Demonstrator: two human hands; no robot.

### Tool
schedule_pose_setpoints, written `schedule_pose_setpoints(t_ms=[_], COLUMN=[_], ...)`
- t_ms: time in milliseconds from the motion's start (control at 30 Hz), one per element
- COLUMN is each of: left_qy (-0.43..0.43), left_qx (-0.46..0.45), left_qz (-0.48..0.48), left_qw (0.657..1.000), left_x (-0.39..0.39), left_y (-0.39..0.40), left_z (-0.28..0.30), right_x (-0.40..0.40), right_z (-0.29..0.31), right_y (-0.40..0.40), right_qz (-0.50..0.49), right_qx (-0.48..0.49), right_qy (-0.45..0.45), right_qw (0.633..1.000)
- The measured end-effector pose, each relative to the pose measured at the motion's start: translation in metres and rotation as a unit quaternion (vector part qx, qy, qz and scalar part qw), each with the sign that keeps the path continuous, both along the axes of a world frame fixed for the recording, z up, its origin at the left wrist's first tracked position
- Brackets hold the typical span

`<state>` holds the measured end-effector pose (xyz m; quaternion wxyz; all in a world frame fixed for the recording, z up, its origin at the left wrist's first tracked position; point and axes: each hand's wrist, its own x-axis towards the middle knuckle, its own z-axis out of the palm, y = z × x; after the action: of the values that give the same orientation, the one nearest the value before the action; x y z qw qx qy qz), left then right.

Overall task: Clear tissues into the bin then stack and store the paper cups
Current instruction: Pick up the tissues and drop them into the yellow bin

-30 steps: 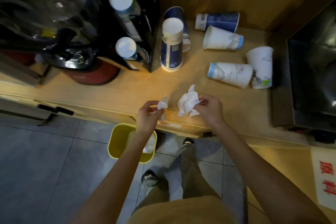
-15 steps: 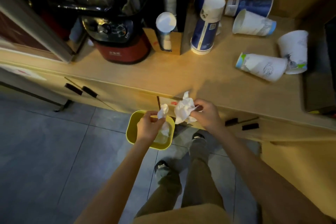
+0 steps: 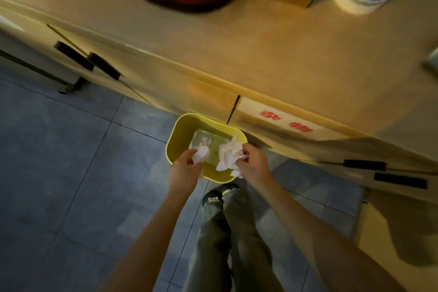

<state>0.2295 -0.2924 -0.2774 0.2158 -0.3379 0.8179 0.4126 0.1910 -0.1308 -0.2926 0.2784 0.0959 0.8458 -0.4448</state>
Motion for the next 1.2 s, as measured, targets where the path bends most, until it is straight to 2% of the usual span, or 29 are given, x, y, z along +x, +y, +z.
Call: schedule_pose_setpoints(t_ms=[300, 400, 533, 667, 767, 967, 1200], left_qy=[-0.025, -0.038, -0.089, -0.119, -0.130, -0.103, 0.049], left_qx=[-0.151, -0.190, -0.210, -0.198, -0.177, -0.105, -0.101], left_qz=[-0.176, -0.227, -0.253, -0.257, -0.268, -0.246, -0.237], left_qw=[0.972, 0.954, 0.940, 0.938, 0.938, 0.958, 0.965], left_x=[-0.010, -0.012, -0.011, -0.008, -0.007, -0.013, -0.036], left_y=[-0.021, -0.022, -0.017, -0.013, -0.008, 0.007, 0.027], left_z=[-0.175, -0.213, -0.233, -0.211, -0.176, -0.082, 0.043], right_x=[-0.008, -0.012, -0.016, -0.020, -0.021, -0.023, -0.021], right_z=[-0.196, -0.228, -0.243, -0.223, -0.186, -0.089, 0.040], right_y=[-0.030, -0.033, -0.034, -0.028, -0.018, 0.003, 0.023], right_qz=[0.153, 0.159, 0.229, 0.236, 0.198, 0.135, 0.070], right_qx=[0.094, 0.113, 0.126, 0.127, 0.093, 0.097, 0.049], right_qy=[-0.046, -0.071, -0.144, -0.170, -0.175, -0.077, 0.091], right_qw=[0.983, 0.978, 0.954, 0.948, 0.960, 0.983, 0.992])
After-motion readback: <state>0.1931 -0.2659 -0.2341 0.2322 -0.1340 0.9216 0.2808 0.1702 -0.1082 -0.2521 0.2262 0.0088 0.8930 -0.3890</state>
